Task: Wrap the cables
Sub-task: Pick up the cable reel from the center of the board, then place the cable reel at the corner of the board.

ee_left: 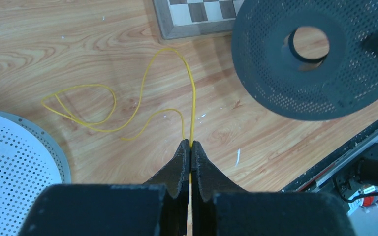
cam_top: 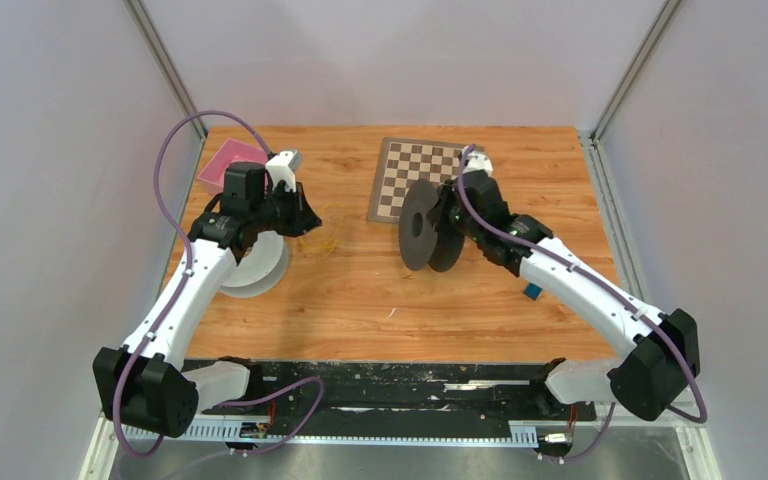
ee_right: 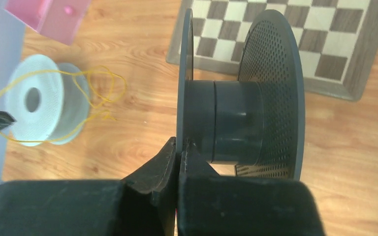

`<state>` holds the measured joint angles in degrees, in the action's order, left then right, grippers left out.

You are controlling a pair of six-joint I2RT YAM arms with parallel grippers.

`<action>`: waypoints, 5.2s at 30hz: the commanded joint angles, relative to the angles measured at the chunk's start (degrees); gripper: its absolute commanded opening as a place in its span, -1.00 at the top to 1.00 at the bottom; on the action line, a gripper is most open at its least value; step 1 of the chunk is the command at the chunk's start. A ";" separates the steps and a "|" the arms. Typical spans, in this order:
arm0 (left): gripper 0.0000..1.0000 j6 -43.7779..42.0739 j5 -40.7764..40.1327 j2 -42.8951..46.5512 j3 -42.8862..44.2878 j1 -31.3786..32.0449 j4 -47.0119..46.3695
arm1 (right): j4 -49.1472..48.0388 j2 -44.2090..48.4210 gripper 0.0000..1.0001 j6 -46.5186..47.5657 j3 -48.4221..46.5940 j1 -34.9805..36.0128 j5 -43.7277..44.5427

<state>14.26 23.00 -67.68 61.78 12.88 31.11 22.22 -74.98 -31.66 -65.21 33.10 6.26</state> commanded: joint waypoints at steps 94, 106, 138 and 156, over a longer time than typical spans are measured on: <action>1.00 0.33 1.69 3.61 -1.14 0.12 -2.97 | 41.42 -29.96 0.64 -44.21 -40.22 19.87 32.85; 1.00 0.42 1.66 3.61 -1.15 0.10 -3.01 | 41.01 -29.83 0.79 -44.27 -39.74 19.82 32.44; 1.00 0.50 1.48 3.00 -1.29 0.12 -2.91 | 39.32 -27.97 0.36 -39.70 -39.91 19.85 34.81; 1.00 5.06 10.54 1.40 19.93 0.10 -1.06 | -30.97 6.19 -0.17 34.72 -3.39 16.69 -1.48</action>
<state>16.36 29.52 -66.70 75.94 12.88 32.05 19.73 -74.35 -20.78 -78.72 51.59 26.11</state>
